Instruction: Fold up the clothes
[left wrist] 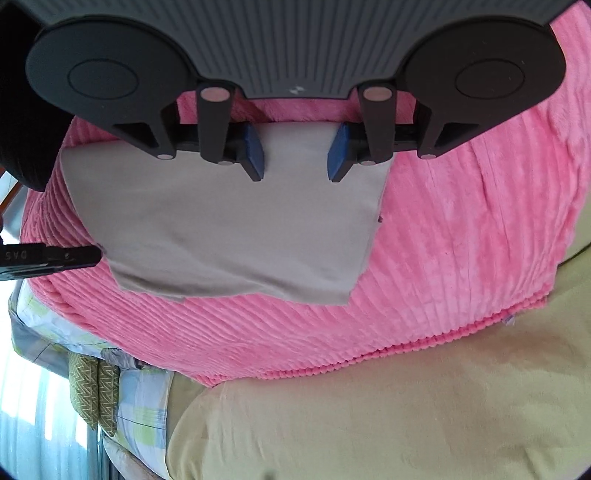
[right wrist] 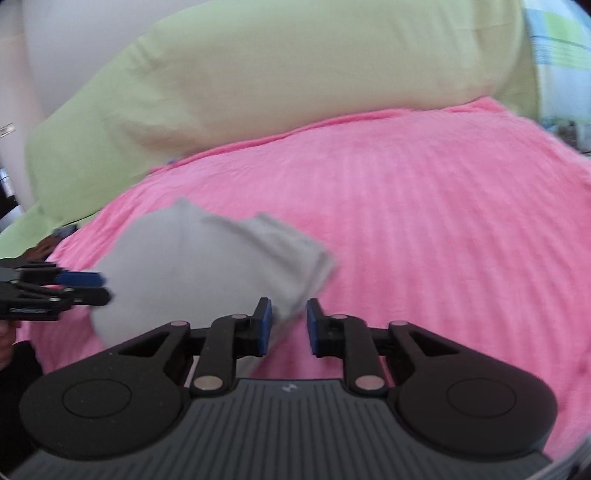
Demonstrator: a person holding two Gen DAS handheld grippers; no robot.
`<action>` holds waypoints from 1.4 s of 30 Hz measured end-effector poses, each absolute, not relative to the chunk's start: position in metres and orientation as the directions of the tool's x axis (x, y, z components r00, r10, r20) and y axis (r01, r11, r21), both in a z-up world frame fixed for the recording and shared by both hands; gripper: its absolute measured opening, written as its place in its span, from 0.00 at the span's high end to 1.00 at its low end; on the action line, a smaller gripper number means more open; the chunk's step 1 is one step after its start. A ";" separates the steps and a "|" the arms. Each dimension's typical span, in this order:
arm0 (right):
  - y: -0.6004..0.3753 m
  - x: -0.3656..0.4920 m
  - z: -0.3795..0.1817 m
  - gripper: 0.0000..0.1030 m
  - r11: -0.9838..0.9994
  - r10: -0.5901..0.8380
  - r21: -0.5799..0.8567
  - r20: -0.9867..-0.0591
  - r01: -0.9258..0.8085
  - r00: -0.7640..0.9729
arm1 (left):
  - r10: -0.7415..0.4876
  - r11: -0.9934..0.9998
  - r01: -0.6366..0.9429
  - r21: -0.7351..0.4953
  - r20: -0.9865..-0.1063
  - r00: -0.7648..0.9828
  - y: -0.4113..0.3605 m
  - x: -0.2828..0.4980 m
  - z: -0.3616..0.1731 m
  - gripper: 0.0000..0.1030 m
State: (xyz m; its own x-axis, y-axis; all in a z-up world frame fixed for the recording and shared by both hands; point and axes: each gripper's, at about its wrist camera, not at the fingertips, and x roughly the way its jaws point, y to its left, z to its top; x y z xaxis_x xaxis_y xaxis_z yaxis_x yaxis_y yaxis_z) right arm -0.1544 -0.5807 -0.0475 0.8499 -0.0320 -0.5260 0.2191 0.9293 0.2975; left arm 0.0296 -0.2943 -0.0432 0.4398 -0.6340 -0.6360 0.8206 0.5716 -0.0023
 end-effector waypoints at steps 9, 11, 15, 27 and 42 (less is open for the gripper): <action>-0.549 -0.150 -0.059 0.80 0.967 0.073 0.244 -0.545 0.075 0.835 | -0.660 0.478 0.878 0.026 -0.649 0.379 -0.324 0.005 -0.054 0.53; -0.553 -0.154 -0.060 0.79 0.969 0.047 0.228 -0.555 0.098 0.831 | -0.641 0.506 0.862 0.035 -0.653 0.403 -0.311 0.012 -0.053 0.53; -0.560 -0.161 -0.054 0.77 0.954 0.013 0.255 -0.567 0.160 0.824 | -0.600 0.570 0.820 0.051 -0.656 0.458 -0.284 0.026 -0.048 0.53; -0.525 -0.153 -0.053 0.75 0.959 0.157 0.284 -0.565 0.012 0.810 | -0.536 0.604 0.785 0.136 -0.660 0.526 -0.253 0.031 -0.044 0.53; -0.518 -0.161 -0.040 0.65 0.980 0.071 0.186 -0.651 0.069 0.755 | -0.543 0.465 0.854 0.232 -0.687 0.483 -0.272 0.017 -0.043 0.51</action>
State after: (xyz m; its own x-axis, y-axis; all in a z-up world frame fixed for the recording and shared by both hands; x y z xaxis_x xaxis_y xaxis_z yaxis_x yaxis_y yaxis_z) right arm -0.1611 -0.5179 -0.0405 0.7554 0.0707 -0.6515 0.0685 0.9802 0.1858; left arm 0.0172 -0.2715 -0.0429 0.4827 -0.5432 -0.6870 0.8542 0.4651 0.2325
